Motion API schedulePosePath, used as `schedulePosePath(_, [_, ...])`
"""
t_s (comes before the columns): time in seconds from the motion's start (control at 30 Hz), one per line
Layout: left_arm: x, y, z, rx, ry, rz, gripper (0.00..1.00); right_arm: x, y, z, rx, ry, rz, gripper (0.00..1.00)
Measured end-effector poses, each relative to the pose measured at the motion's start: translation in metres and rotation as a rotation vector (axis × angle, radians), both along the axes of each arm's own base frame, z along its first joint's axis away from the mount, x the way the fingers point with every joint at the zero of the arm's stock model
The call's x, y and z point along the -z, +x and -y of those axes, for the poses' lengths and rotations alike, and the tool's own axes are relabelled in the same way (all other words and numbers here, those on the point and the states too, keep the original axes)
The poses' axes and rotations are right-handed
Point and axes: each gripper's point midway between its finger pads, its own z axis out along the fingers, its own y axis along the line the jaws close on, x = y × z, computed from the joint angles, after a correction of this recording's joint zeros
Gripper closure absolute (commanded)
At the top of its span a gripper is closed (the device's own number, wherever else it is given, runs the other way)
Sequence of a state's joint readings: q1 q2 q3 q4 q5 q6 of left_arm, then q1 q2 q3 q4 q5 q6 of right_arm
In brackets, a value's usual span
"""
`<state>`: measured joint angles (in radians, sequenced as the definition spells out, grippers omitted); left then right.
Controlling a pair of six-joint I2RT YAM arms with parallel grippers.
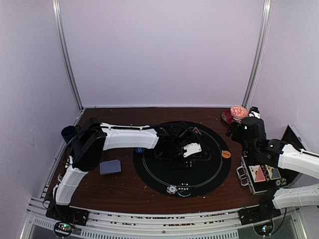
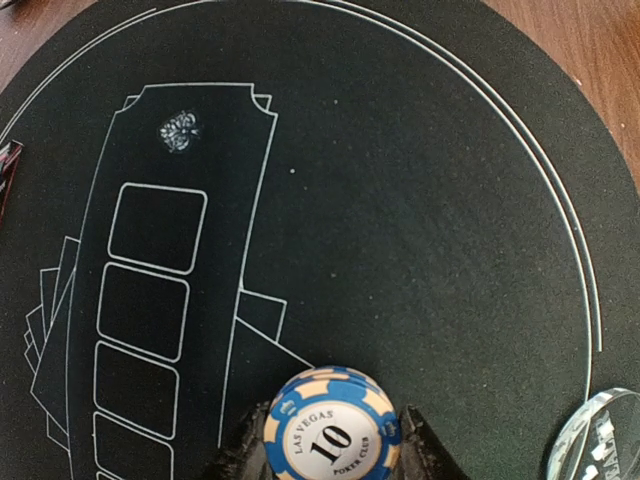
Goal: Distribute texas hold em gaming equipment
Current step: Place the poker chips pile on the poker table mat.
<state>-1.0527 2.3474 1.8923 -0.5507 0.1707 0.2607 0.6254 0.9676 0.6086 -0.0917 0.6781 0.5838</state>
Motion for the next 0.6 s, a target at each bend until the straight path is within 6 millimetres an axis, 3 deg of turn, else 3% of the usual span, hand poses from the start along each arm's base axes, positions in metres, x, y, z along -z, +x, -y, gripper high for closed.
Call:
schedulePosePath(0.33, [0.008, -0.001, -0.002, -0.003, 0.004, 0.0, 0.51, -0.001, 0.001, -0.001, -0.004, 0.006, 0.003, 0.0])
schedulePosePath(0.5, [0.01, -0.001, -0.003, -0.005, 0.011, 0.003, 0.24, 0.0, 0.001, -0.001, -0.008, 0.007, 0.001, 0.0])
schedulePosePath(0.6, [0.01, -0.001, -0.004, -0.008, 0.012, 0.006, 0.14, 0.0, 0.001, -0.002, -0.011, 0.008, 0.001, 0.0])
